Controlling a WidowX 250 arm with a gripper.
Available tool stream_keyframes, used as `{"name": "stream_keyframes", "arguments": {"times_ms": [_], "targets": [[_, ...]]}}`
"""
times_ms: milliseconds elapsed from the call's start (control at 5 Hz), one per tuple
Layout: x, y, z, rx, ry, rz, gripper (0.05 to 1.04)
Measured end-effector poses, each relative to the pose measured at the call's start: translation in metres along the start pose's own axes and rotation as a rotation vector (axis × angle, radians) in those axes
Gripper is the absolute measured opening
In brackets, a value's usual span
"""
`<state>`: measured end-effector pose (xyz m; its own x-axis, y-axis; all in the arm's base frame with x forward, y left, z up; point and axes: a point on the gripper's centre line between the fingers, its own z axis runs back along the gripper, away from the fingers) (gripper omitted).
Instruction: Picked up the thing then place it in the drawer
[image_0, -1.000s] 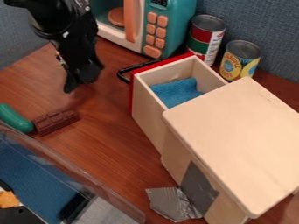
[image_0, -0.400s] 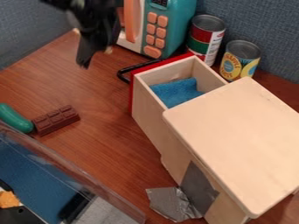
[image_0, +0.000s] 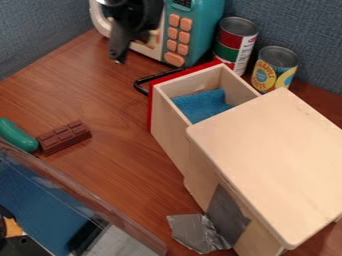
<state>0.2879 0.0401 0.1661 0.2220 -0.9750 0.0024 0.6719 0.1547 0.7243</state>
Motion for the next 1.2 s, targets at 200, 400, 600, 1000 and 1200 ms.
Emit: {"name": "stream_keyframes", "arguments": {"times_ms": [200,400,600,1000,1200], "targets": [[0.033,-0.014,0.01,-0.037,-0.065,-0.047,0.109],[0.057,-0.036,0.004,-0.093,-0.086,-0.073,0.109],[0.07,-0.052,-0.012,-0.116,-0.062,-0.089,0.108],[0.083,-0.037,-0.029,-0.088,-0.047,-0.059,0.107],[0.09,-0.022,-0.027,-0.084,-0.067,-0.036,0.15]]}}
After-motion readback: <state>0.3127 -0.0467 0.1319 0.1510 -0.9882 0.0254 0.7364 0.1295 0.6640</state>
